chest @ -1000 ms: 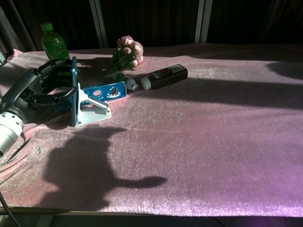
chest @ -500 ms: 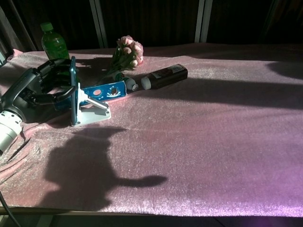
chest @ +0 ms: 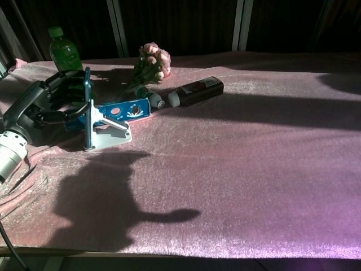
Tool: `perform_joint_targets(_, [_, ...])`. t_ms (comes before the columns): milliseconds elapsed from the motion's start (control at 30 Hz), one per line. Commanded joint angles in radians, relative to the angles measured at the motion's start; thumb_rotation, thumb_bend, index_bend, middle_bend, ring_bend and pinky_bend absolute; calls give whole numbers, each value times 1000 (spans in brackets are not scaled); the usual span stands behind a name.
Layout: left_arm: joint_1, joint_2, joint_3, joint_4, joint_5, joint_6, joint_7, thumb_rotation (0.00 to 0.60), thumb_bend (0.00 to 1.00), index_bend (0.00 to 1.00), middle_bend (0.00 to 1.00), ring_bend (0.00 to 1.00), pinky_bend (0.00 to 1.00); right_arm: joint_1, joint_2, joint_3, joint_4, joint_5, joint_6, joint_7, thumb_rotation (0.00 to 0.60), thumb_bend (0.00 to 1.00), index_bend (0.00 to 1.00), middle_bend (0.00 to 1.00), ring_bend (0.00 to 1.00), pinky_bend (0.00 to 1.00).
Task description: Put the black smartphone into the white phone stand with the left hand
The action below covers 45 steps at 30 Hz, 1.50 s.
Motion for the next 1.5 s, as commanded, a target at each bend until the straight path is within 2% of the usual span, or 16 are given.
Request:
perform_joint_targets(33, [0,-5,4,9,3,4,1,600,418,818,986,648,234,-1,1,-1,0,-2,1,-1,600,241,0,0,0,0])
perform_joint_targets(167, [1,-17,5,36,6,29,5,600,367,694,866,528,190,3,4,2,-6,1,-3,-1,600,241,0,0,0,0])
perform_joint_targets(233, [0,-20,11,48,10,30,0,600,353,615,761,440,150,3,1,2,-3,2,-5,-1,600,241,0,0,0,0])
perform_joint_targets(400, [0,-10,30,51,20,8,-16,600,326,322,426,186,69,-1,1,0,-2,-5,5,1,600,241,0,0,0,0])
perform_joint_targets(633, [-1,-3,30,42,17,12,-8,600,308,118,177,36,31,1,-2,0,2,-3,1,3,600,241,0,0,0,0])
perform_joint_targets(800, [2,9,29,28,17,29,19,600,294,13,41,0,17,-1,7,-1,-7,-8,7,1,600,241,0,0,0,0])
perform_joint_targets(900, [9,26,39,10,27,43,42,600,283,0,1,0,11,-1,3,-1,-4,-7,6,1,600,241,0,0,0,0])
perform_joint_targets(1067, [32,63,57,-41,48,95,82,600,282,0,0,0,4,-3,3,-1,-3,-9,10,-2,600,241,0,0,0,0])
perform_joint_targets(1167, [63,105,66,-90,62,163,112,600,280,0,0,0,4,-4,5,-1,-6,-10,13,-1,600,241,0,0,0,0])
perform_joint_targets(1267, [115,183,81,-159,72,228,202,600,286,0,0,0,4,-3,-4,4,1,-1,7,-6,600,241,0,0,0,0])
perform_joint_targets(1333, [167,277,110,-242,76,246,335,600,304,0,0,0,2,-2,-8,6,0,4,3,-11,600,241,0,0,0,0])
perform_joint_targets(1433, [248,451,162,-428,65,236,608,600,325,0,5,0,0,0,-7,7,-5,11,-4,-21,600,241,0,0,0,0])
perform_joint_targets(1500, [306,586,204,-614,12,175,842,600,329,0,5,0,0,1,-9,8,-7,13,-8,-28,600,241,0,0,0,0])
